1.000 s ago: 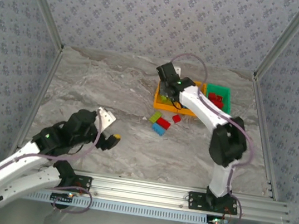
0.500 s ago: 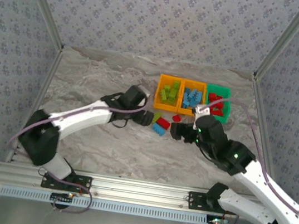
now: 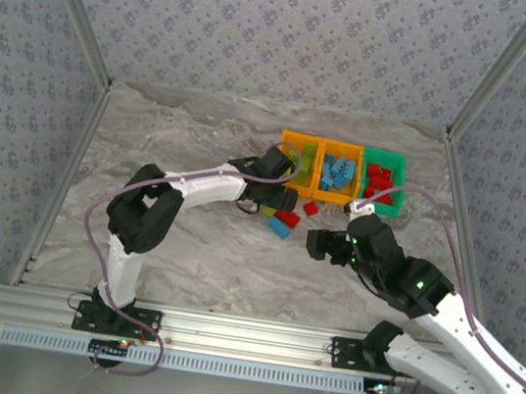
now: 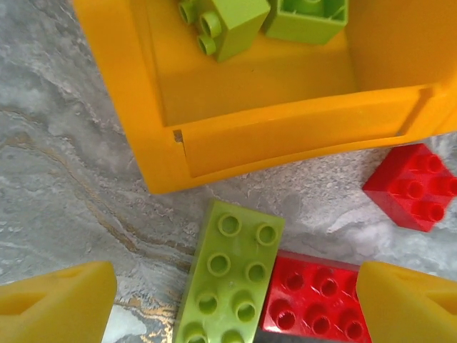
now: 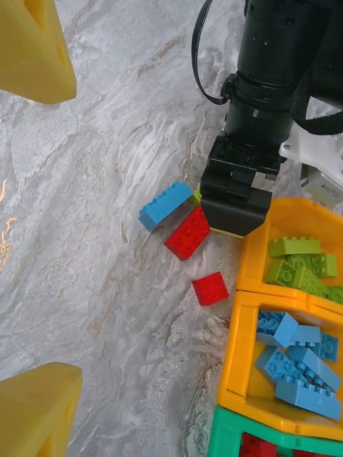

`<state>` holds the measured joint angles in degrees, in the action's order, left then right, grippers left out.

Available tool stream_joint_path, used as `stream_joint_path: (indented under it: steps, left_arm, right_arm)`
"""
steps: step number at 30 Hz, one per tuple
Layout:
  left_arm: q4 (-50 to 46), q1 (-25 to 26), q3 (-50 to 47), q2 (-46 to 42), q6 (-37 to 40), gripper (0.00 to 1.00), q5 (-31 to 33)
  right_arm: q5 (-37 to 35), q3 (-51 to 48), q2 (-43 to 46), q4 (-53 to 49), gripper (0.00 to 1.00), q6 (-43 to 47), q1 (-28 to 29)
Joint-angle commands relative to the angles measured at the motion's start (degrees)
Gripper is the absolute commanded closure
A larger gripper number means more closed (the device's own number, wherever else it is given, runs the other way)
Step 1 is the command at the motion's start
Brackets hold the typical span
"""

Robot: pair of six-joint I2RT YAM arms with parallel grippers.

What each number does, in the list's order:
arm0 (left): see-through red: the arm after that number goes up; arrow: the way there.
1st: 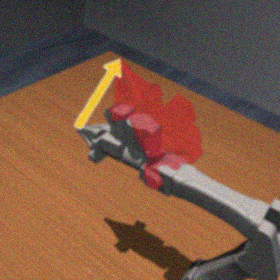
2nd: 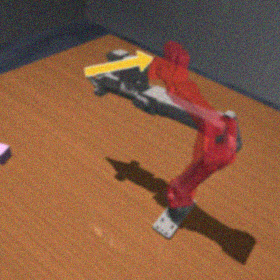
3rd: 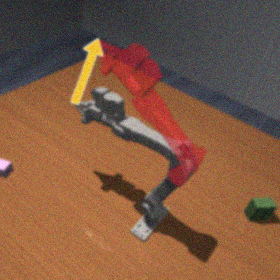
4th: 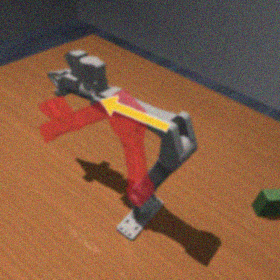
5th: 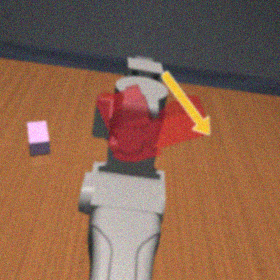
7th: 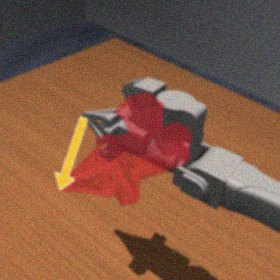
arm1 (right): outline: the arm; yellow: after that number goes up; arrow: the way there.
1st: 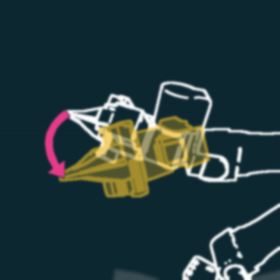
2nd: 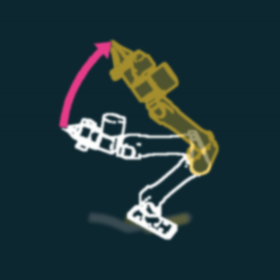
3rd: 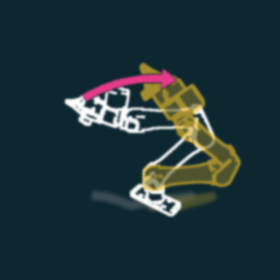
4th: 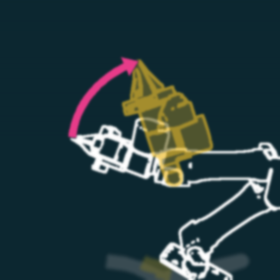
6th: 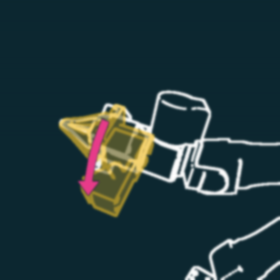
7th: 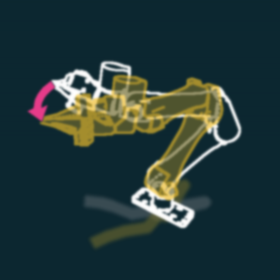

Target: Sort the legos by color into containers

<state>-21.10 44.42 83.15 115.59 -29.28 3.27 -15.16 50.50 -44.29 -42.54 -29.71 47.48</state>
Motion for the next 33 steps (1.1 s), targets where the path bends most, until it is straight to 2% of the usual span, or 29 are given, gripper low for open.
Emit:
stream_joint_path:
  steps: [1,4,9,19,23,25,29,33]
  left_arm:
    - [-2.2,0.41,3.82,2.86,-0.47,0.13,3.25]
    - [-2.23,0.38,4.21,4.41,-0.26,0.16,4.5]
    - [-3.28,0.44,3.43,5.0,-0.45,0.32,4.81]
    - [-3.35,0.2,-7.36,-2.58,0.53,0.54,9.35]
    - [-2.23,-0.21,-12.49,-6.23,0.3,0.72,10.62]
    - [-1.36,-0.47,-14.58,-8.22,-0.03,0.79,10.73]
    - [-1.46,-0.48,-16.57,-13.15,-0.08,0.8,10.66]
    - [-3.31,0.02,-15.58,-20.35,0.66,0.8,10.72]
  right_arm:
    - [-1.04,0.91,-0.3,-0.7,0.04,0.75,-0.44]
    - [-0.93,0.36,-0.42,-0.5,0.04,0.22,-0.38]
    - [-0.63,0.04,-0.32,-0.59,0.04,-0.76,-0.43]
    - [0.83,0.85,-2.22,1.76,0.04,-1.31,-0.39]
    - [4.75,1.18,-4.2,3.64,0.04,-0.45,-0.41]
    - [10.23,1.24,-6.26,5.25,0.02,0.59,-0.55]
    - [17.76,1.62,-9.7,7.82,0.02,0.75,-0.55]
    - [15.67,1.79,-9.26,10.54,0.02,-0.03,-0.75]
